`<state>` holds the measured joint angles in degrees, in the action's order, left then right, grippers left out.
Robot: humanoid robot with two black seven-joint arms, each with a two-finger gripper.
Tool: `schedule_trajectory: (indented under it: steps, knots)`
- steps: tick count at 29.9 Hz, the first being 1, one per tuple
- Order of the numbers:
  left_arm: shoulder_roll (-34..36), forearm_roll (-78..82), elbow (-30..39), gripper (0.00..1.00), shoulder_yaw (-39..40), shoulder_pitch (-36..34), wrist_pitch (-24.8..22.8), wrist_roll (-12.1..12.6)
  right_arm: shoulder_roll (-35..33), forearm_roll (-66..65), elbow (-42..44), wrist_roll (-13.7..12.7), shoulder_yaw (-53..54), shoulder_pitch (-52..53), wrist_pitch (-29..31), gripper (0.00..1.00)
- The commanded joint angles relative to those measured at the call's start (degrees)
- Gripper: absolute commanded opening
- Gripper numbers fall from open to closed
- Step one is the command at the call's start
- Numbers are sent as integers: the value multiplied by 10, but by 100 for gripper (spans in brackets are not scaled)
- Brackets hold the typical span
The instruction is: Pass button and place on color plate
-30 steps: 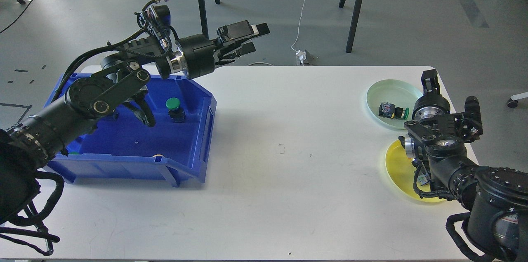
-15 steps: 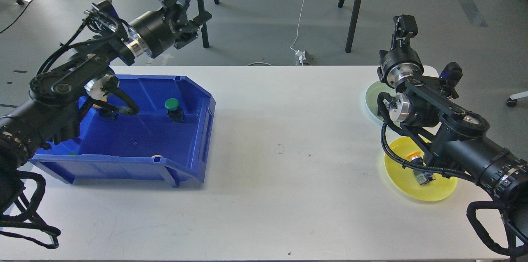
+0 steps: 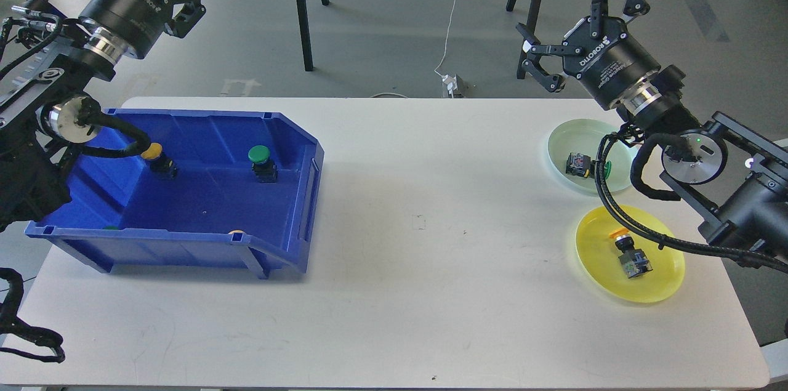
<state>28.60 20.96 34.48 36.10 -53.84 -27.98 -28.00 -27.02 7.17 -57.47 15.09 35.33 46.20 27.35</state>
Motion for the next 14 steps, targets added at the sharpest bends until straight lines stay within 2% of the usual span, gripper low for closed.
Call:
schedule_trajectory:
  steps: [1,8,14]
  knots:
    - [-1,-1,4,99,13,4,0,0,-5,-1,6,-2,-22,3,6,99]
    - [-2,-1,6,99,17,16,0,0,3,-1,39,-6,-77,49,6,99]
    - [-9,0,6,99,18,15,0,0,7,5,82,-1,-66,51,6,99]
